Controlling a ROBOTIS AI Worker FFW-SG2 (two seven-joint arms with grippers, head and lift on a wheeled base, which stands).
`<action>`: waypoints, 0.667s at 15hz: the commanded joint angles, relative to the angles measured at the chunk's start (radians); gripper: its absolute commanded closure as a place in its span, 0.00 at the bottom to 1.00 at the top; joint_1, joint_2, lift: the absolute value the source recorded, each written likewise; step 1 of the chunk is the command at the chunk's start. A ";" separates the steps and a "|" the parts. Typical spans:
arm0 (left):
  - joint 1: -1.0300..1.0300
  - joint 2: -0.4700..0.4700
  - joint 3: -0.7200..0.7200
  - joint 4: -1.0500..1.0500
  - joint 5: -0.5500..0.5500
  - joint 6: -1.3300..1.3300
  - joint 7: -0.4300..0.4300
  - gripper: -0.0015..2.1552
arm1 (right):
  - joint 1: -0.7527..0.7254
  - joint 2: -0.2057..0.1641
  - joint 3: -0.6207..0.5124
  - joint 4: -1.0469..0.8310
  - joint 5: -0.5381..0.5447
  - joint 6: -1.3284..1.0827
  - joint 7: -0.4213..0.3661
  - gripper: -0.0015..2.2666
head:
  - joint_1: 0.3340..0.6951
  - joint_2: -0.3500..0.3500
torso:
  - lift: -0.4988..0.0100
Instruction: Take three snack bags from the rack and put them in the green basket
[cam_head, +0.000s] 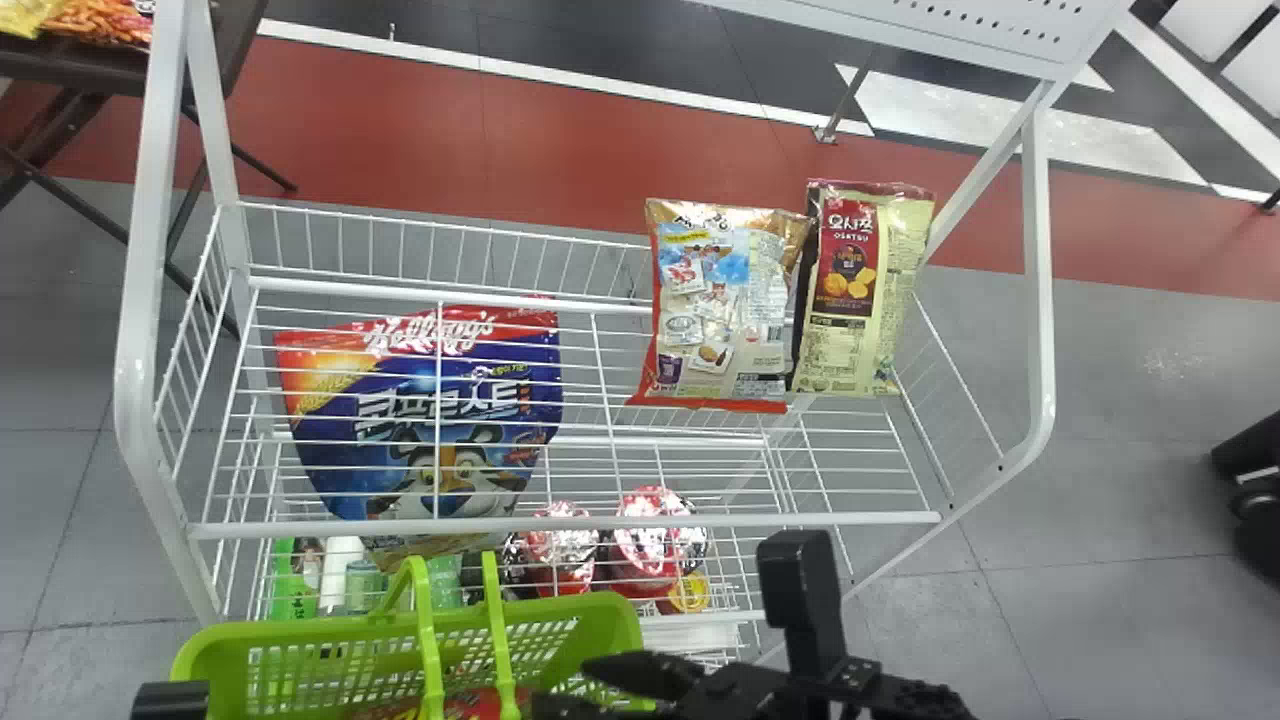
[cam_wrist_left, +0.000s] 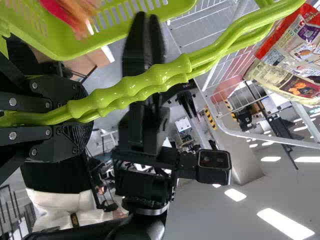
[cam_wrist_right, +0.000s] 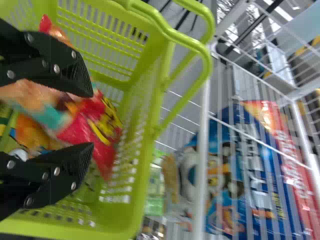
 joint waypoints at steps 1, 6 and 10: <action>-0.002 0.000 -0.003 0.002 0.000 0.000 0.000 0.98 | 0.025 0.033 -0.070 0.005 -0.039 -0.229 -0.011 0.03 | 1.00 0.00 | 0.97; 0.003 0.006 -0.025 0.000 -0.011 0.000 0.003 0.98 | -0.020 0.067 -0.104 0.123 -0.054 -0.793 -0.271 0.04 | 1.00 0.00 | 0.97; 0.003 0.020 -0.046 -0.011 -0.019 0.025 0.006 0.98 | -0.241 0.094 -0.147 0.265 -0.004 -0.738 -0.346 0.04 | 1.00 0.00 | 0.97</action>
